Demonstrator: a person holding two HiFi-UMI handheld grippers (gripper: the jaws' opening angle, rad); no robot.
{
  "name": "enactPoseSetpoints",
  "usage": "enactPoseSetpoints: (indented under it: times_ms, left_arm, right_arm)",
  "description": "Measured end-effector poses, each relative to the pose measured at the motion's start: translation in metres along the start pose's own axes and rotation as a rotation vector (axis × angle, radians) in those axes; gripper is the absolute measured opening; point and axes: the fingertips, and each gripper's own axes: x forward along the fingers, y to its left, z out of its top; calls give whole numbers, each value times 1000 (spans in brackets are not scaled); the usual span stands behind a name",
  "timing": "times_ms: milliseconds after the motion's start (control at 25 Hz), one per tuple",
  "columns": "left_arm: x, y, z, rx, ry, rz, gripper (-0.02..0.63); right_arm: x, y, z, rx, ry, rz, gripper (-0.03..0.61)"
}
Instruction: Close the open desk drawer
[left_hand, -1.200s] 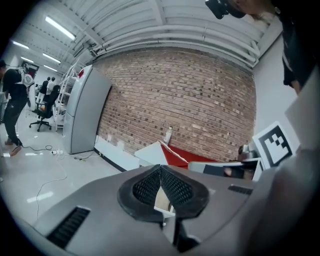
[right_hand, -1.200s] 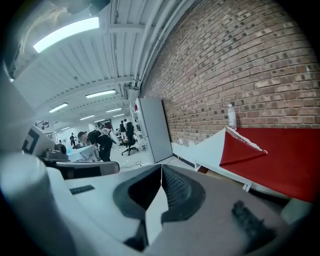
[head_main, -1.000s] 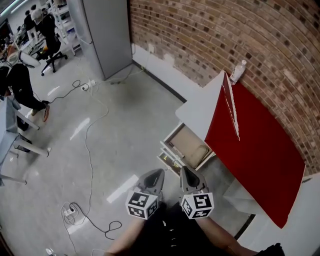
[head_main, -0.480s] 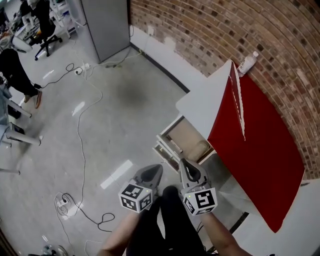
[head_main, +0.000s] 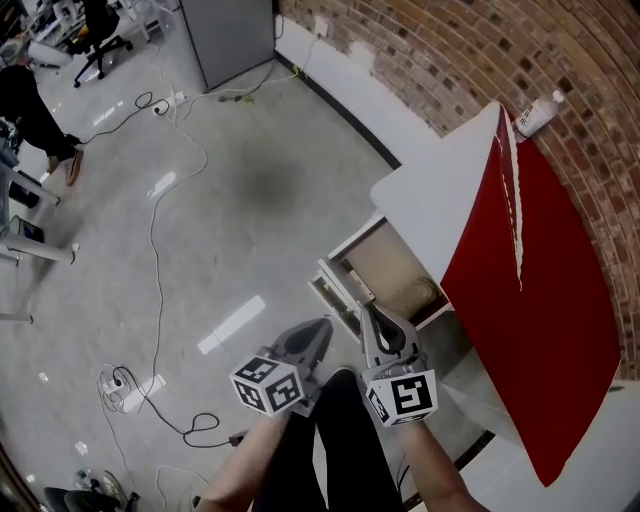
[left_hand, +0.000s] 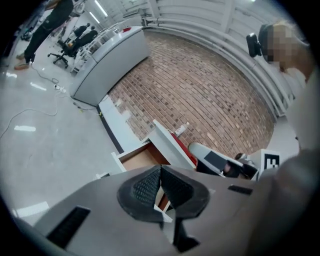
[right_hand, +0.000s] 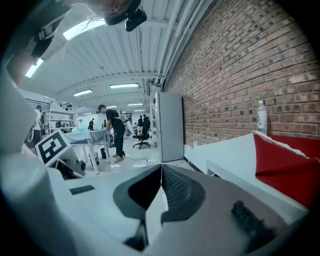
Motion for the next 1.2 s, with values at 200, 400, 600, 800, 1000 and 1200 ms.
enactPoseSetpoints:
  times_ms: [200,400,600,800,1000,1200]
  left_arm:
    - [20,29,-15,-125,-23,-22,10]
    - [41,61,-33,-205,-34,-25,11]
    - [63,100,-62,-330,-28,-60,11]
    - [90,119,-85,-450,-29,-165,11]
    - [112,126,-98,-507,-23,-254,11]
    - [127,146,-117,-516,22,-213,24]
  right_arm:
    - [27,-8,-22,-6,-15,43,12]
    - [48,-20,-43,-10,-8,79,11]
    - [66,-28,-60,25,-16,89,12]
    - [80,-37,-70,1,-16,83,12]
    - [90,-37,-75,18,-22,88,12]
    - [95,-37,-75,27,-32,96,12]
